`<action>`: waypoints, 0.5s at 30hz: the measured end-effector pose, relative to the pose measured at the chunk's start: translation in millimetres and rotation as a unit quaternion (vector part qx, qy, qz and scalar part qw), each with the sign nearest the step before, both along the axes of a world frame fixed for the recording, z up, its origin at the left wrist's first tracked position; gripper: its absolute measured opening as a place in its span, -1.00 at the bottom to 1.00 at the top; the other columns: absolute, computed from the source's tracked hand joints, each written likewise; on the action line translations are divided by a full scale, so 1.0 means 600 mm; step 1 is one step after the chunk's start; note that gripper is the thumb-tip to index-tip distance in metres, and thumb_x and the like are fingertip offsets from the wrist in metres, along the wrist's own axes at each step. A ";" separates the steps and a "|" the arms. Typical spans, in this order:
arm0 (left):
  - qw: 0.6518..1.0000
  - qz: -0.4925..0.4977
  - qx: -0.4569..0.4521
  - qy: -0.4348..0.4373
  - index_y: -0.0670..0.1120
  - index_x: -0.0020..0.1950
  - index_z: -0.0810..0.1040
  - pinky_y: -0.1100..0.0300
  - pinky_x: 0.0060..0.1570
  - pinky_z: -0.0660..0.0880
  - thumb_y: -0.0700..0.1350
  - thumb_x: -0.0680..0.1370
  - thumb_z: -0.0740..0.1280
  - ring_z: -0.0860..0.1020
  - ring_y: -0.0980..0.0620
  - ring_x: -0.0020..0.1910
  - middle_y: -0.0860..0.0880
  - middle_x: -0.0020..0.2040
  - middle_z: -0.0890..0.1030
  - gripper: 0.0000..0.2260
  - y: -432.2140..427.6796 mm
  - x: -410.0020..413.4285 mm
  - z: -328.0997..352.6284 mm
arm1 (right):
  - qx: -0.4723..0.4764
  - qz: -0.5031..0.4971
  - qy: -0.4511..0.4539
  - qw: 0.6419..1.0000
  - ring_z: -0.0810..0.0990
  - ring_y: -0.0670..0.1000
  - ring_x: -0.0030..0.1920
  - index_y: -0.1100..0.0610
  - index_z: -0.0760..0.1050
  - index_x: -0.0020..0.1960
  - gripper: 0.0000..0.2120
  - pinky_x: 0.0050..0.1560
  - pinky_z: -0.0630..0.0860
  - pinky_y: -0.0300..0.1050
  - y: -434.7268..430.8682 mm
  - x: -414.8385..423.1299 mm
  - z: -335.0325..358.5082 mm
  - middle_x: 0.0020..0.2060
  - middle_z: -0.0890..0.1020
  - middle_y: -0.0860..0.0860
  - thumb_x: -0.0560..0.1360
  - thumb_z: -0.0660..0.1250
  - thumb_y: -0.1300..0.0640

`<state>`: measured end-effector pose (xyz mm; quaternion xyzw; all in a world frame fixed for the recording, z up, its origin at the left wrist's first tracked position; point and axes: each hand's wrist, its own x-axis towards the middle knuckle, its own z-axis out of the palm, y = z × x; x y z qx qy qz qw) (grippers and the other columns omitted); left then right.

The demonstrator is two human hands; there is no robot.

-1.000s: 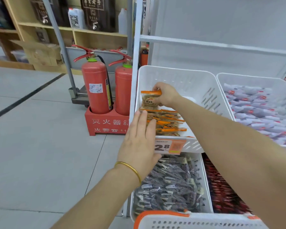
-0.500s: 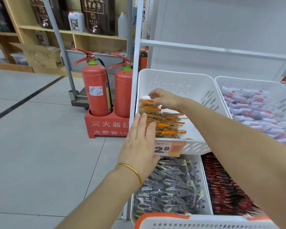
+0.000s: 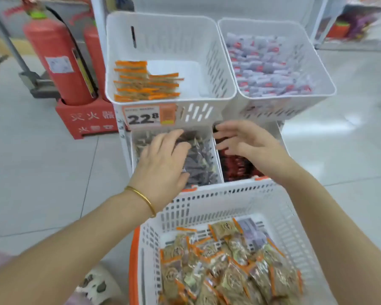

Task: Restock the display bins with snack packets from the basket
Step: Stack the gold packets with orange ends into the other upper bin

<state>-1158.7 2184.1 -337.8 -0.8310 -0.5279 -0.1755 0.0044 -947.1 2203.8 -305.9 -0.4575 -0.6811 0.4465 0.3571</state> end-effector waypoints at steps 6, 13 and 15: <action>0.976 -0.127 -0.113 0.133 -0.12 0.27 0.47 -0.15 0.22 0.39 -0.08 0.34 0.50 0.34 -0.27 0.35 -0.22 0.41 0.32 -0.47 -0.085 0.098 -0.100 | -0.184 -0.180 -0.097 0.961 0.60 0.11 -0.10 0.17 0.51 0.03 -0.77 -0.16 0.49 -0.12 -0.119 0.174 -0.210 -0.06 0.63 0.14 0.51 0.19 0.42; 0.954 -0.130 -0.231 0.138 0.02 0.48 0.15 0.13 0.44 0.00 0.08 0.59 0.19 -0.06 -0.04 0.49 -0.01 0.54 -0.09 -0.51 -0.123 0.142 -0.145 | -0.266 -0.160 -0.365 0.878 0.47 0.14 0.24 0.12 0.32 0.39 -0.43 0.15 0.46 -0.06 -0.166 0.241 -0.410 0.29 0.47 0.14 0.44 0.43 0.17; 0.951 -0.136 -0.239 0.144 0.04 0.48 0.15 0.15 0.44 -0.02 0.10 0.58 0.18 -0.06 -0.02 0.49 0.01 0.54 -0.10 -0.51 -0.126 0.146 -0.150 | -0.293 -0.094 -0.448 0.840 0.32 0.19 0.38 -0.02 0.10 0.50 -0.13 0.31 0.36 0.08 -0.192 0.249 -0.449 0.42 0.30 0.13 0.35 0.51 -0.07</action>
